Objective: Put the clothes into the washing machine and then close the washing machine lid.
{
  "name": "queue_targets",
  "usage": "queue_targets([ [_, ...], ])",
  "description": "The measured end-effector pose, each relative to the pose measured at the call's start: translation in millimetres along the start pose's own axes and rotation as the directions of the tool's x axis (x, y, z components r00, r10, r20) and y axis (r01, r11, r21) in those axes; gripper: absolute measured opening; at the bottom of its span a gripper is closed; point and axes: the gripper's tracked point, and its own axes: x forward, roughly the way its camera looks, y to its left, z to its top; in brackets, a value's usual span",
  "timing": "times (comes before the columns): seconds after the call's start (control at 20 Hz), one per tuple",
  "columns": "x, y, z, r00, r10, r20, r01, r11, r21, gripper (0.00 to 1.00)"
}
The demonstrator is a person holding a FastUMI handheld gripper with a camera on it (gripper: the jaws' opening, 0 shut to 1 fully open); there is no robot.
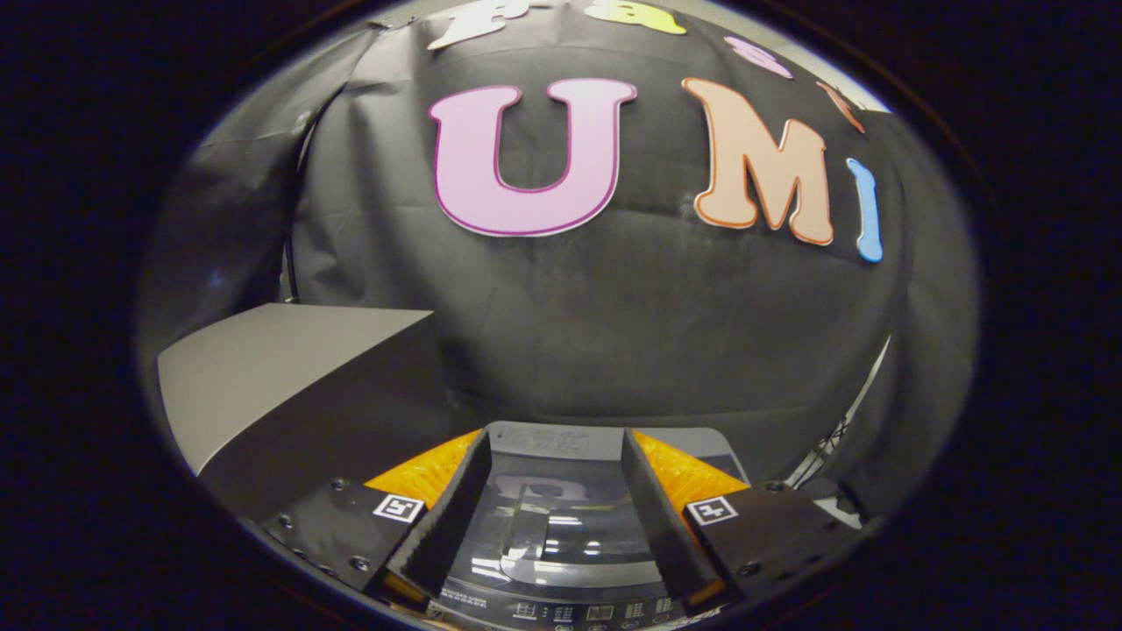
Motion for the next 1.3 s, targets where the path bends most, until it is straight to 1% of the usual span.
queue_targets([
  [0.25, -2.1, -13.7, 5.6, 0.998, -0.035, 0.058, 0.036, 0.999, -0.021, 0.93],
  [0.45, -6.3, -23.3, 10.1, 0.99, -0.054, 0.129, 0.059, 0.998, -0.029, 0.93],
  [0.7, -8.9, -33.1, 11.7, 0.98, -0.056, 0.193, 0.062, 0.998, -0.027, 0.93],
  [1.05, -15.5, -34.5, 6.5, 0.964, -0.051, 0.26, 0.036, 0.997, 0.063, 0.93],
  [1.3, -21.7, -48.7, 0.6, 0.951, -0.076, 0.301, 0.057, 0.996, 0.07, 0.93],
])
